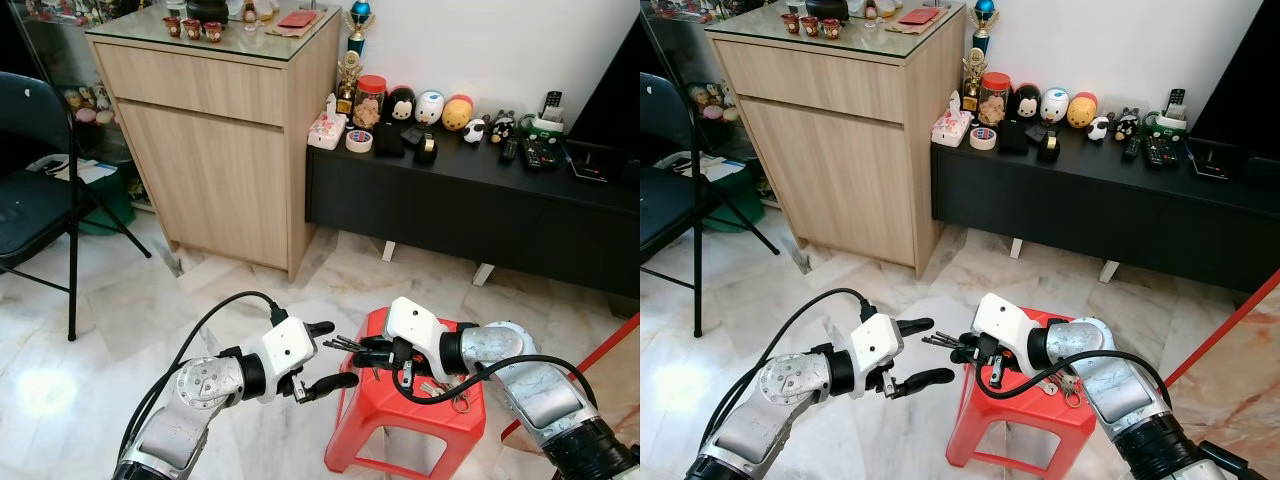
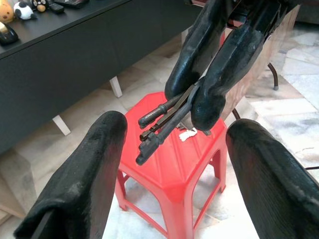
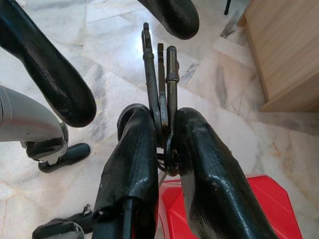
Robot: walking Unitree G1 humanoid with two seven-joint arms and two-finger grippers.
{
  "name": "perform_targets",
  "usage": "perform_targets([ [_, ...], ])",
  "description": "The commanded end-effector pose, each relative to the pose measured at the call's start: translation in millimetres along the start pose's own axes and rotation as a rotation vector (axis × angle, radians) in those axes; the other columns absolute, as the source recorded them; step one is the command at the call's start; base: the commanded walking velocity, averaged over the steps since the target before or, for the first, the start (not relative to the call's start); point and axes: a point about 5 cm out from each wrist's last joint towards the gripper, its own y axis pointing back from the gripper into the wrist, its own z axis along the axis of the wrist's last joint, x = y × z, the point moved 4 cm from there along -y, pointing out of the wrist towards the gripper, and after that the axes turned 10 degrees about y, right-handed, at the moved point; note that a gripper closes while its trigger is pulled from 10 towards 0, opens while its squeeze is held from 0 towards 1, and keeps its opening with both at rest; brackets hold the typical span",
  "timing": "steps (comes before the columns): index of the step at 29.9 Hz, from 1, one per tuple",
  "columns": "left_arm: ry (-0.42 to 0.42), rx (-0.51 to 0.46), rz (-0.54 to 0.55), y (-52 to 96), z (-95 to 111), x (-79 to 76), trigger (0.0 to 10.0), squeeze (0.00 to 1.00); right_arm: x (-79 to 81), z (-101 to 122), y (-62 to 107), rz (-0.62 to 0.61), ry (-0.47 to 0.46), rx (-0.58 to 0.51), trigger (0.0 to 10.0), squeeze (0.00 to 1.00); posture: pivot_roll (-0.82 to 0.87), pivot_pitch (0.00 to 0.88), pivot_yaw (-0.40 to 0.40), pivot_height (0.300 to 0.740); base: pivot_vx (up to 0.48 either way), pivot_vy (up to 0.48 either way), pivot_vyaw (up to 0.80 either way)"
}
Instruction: Hang keys on a hook
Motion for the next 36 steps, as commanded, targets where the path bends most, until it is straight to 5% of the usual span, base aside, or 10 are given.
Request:
perform_targets([
  [1, 0.008, -0.004, -0.009, -1.5, 1.8, -1.8, 0.0, 0.00, 1.7, 1.0, -0.5, 0.002, 0.004, 0.000, 10.0, 0.00, 0.02, 0.000, -0.091, 0.740, 0.000, 0.000, 0.00],
  [36, 0.004, 0.092, -0.026, -0.8, -15.7, -2.6, 0.0, 0.00, -6.1, 8.6, -3.7, -0.029, 0.012, -0.022, 10.0, 0.00, 0.02, 0.000, -0.088, 0.740, 0.000, 0.000, 0.00],
])
